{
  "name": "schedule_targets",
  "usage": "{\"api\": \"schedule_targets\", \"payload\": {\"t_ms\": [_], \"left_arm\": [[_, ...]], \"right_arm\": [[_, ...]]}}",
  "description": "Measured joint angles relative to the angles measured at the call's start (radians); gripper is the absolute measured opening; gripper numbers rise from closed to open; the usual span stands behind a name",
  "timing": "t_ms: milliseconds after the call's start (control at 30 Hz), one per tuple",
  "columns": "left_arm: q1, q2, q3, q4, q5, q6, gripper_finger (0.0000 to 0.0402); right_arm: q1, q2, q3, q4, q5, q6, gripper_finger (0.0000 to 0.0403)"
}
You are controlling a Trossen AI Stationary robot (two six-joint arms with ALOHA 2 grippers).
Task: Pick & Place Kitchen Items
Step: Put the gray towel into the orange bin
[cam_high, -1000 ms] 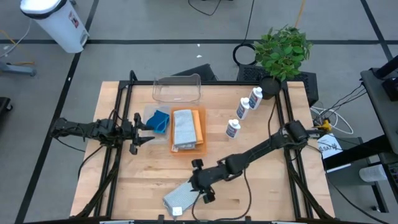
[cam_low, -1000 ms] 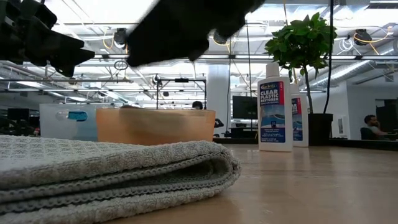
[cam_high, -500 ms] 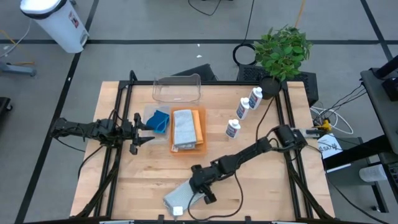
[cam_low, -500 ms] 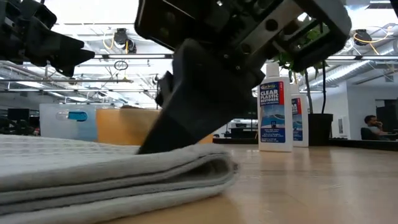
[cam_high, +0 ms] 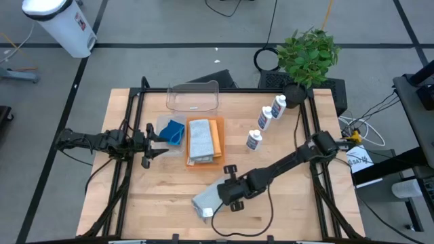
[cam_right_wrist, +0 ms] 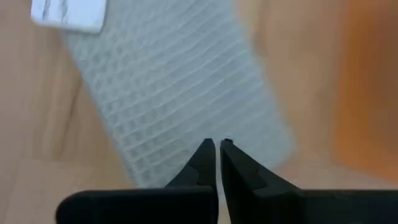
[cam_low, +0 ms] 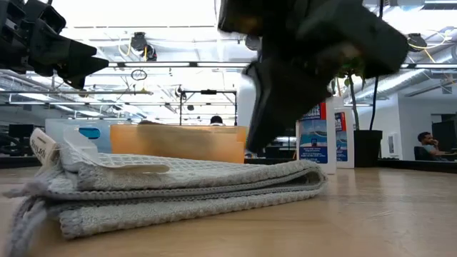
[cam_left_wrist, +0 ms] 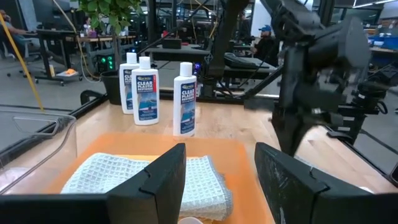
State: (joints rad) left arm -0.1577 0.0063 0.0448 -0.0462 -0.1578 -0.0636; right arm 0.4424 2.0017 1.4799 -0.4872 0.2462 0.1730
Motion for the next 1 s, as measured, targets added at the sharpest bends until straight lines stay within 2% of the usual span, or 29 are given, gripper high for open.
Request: {"api": "schedule_targets", "payload": {"t_ms": [133,233,367,467,600,767,900,1000], "left_arm": [[0.0,0.0,0.0,-0.001,0.0,-0.004,0.0198],[0.0,0.005,0.0,-0.001,0.001,-0.012,0.0198],[0.0,0.026,0.0,-0.002,0.001,-0.021,0.0198],[0.0,0.051,0.0,-0.002,0.0,-0.029,0.0198],[0.0,0.082,0.0,-0.002,-0.001,-0.029,0.0198],[0.0,0.112,-0.001,0.013,-0.016,-0.029,0.0198],[0.0,0.13,-0.003,0.041,-0.023,-0.033,0.0198],[0.0,0.136,-0.003,0.036,-0.023,-0.037,0.0198]], "right_arm": [[0.032,-0.074,0.0,-0.033,0.158,0.052,0.0003],[0.044,-0.123,0.0,-0.032,0.231,0.186,0.0011],[0.042,-0.16,-0.029,0.007,0.253,0.345,0.0042],[0.04,-0.179,-0.075,0.02,0.247,0.453,0.0086],[0.018,-0.209,-0.149,0.037,0.158,0.589,0.0159],[-0.022,-0.21,-0.264,0.213,-0.006,0.654,0.0236],[-0.061,-0.203,-0.36,0.361,-0.13,0.727,0.0267],[-0.08,-0.2,-0.426,0.417,-0.145,0.78,0.0273]]}}
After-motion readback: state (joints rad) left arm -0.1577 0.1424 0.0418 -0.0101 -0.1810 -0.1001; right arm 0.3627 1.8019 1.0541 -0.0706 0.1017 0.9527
